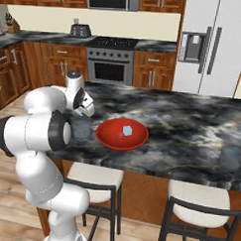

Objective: There are four ice cubes in the ice bowl. Place two ice cubes in each glass of water.

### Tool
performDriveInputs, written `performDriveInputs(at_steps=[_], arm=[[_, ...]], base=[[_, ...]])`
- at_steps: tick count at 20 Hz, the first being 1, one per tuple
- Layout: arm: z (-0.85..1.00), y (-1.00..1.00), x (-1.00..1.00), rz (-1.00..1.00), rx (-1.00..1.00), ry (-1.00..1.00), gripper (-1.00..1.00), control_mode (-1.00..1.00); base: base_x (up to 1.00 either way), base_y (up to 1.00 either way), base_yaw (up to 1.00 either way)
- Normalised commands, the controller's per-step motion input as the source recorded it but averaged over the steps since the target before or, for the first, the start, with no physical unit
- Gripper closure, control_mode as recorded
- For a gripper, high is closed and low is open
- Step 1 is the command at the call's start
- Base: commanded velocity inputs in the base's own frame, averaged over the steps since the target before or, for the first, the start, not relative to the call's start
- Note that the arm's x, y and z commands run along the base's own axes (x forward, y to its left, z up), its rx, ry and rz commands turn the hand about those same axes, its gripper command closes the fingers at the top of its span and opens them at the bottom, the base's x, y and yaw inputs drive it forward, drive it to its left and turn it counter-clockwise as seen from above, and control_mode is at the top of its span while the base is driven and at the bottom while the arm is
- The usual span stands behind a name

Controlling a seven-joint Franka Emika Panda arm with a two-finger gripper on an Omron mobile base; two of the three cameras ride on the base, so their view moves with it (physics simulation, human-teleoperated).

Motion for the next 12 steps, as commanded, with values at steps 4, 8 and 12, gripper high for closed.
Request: performDriveInputs(at_steps=[4, 8, 12], arm=[[0.0, 0.0, -0.01, 0.0, 0.0, 0.1, 1.0, -1.0], [0.0, 0.0, 0.0, 0.0, 0.0, 0.1, 1.0, -1.0], [0.0, 0.0, 0.0, 0.0, 0.0, 0.04, 1.0, -1.0]], base=[[0.0, 0.0, 0.0], [0.0, 0.0, 0.0], [0.0, 0.0, 0.0]])
